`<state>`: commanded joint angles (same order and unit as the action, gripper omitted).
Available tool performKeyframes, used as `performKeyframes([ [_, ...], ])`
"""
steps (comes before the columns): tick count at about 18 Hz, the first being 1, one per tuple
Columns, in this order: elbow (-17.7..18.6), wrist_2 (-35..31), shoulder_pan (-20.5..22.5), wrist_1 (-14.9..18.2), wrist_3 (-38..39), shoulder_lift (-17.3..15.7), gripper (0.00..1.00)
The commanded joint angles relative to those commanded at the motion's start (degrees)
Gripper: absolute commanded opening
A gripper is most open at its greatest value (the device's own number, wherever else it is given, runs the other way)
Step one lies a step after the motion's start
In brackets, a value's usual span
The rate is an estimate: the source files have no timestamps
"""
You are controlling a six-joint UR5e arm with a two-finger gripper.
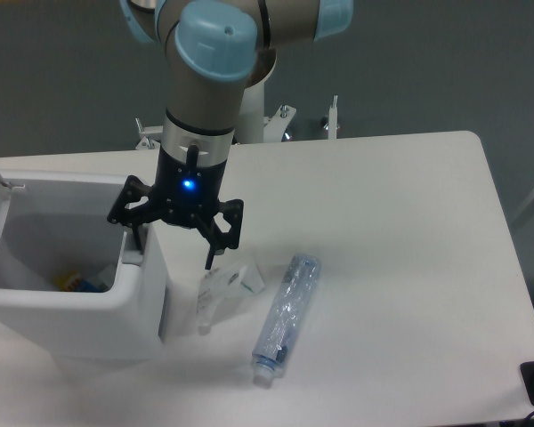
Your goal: Open the trash can
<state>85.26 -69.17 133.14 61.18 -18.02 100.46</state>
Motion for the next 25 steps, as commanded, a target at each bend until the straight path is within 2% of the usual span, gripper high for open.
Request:
performKeyframes([
  [3, -2.46, -0.09, 4.13, -0.36, -0.7, 0.26, 1.0],
  [6, -3.17, -0.17, 8.18, -1.58, -3.85, 2.28, 1.0],
  [9, -3.17, -1.05, 11.78, -1.85, -11.31, 6.23, 1.0],
  [11, -3.08, -6.82, 14.07, -1.76, -20.08, 10.44, 1.0],
  [14, -3.43, -10.02, 17.23, -1.85, -26.44, 14.32, 1.0],
  [16, -3.61, -11.68, 18.2, -1.94, -29.34, 16.25, 1.0],
  [17, -3.7, -14.47, 19.6, -2.03, -32.49, 17.04, 1.0],
  [19, -4.22, -15.9, 20.75, -2.64, -38.29, 18.36, 1.0],
  [23, -5.62, -18.8, 22.08, -3.17, -41.74, 19.77, 1.0],
  [25, -5.63, -19.34, 21.99, -3.17, -47.25, 20.04, 1.0],
])
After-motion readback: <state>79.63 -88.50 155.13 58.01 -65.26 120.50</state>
